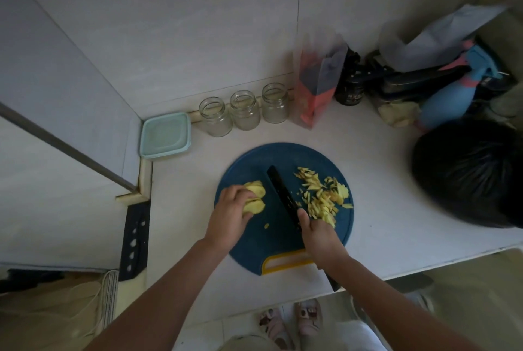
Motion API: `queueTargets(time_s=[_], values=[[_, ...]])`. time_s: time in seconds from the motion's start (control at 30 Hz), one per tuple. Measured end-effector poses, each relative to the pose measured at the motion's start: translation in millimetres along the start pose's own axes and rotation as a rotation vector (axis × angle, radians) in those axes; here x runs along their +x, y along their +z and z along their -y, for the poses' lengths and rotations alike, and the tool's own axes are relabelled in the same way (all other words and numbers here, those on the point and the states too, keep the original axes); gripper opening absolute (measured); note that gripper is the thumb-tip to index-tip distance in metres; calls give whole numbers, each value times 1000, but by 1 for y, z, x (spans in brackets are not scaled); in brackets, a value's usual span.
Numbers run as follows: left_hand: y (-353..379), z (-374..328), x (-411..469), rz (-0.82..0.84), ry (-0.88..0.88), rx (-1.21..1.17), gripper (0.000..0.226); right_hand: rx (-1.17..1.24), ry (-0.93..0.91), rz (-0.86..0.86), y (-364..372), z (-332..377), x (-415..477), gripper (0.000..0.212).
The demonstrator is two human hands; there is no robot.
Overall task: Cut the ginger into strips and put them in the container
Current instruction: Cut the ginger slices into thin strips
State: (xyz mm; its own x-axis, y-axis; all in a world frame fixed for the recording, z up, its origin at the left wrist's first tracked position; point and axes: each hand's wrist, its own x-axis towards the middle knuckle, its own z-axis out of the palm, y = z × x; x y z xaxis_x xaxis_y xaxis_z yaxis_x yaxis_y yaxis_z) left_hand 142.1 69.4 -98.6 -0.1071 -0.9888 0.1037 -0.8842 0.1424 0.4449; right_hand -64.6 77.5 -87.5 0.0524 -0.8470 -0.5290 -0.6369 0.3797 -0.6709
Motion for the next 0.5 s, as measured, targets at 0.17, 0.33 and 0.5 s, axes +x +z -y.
queueTargets(time_s=[0.17, 0.33, 0.5], values=[[-3, 4, 11, 34, 55, 33, 44, 1, 11, 16, -1, 0, 0, 56], [-4, 2, 9, 38, 68, 61, 41, 43, 24, 9, -2, 1, -3, 58], [0, 1, 4, 37, -40, -65, 34, 46, 39, 25, -4, 4, -5, 59]])
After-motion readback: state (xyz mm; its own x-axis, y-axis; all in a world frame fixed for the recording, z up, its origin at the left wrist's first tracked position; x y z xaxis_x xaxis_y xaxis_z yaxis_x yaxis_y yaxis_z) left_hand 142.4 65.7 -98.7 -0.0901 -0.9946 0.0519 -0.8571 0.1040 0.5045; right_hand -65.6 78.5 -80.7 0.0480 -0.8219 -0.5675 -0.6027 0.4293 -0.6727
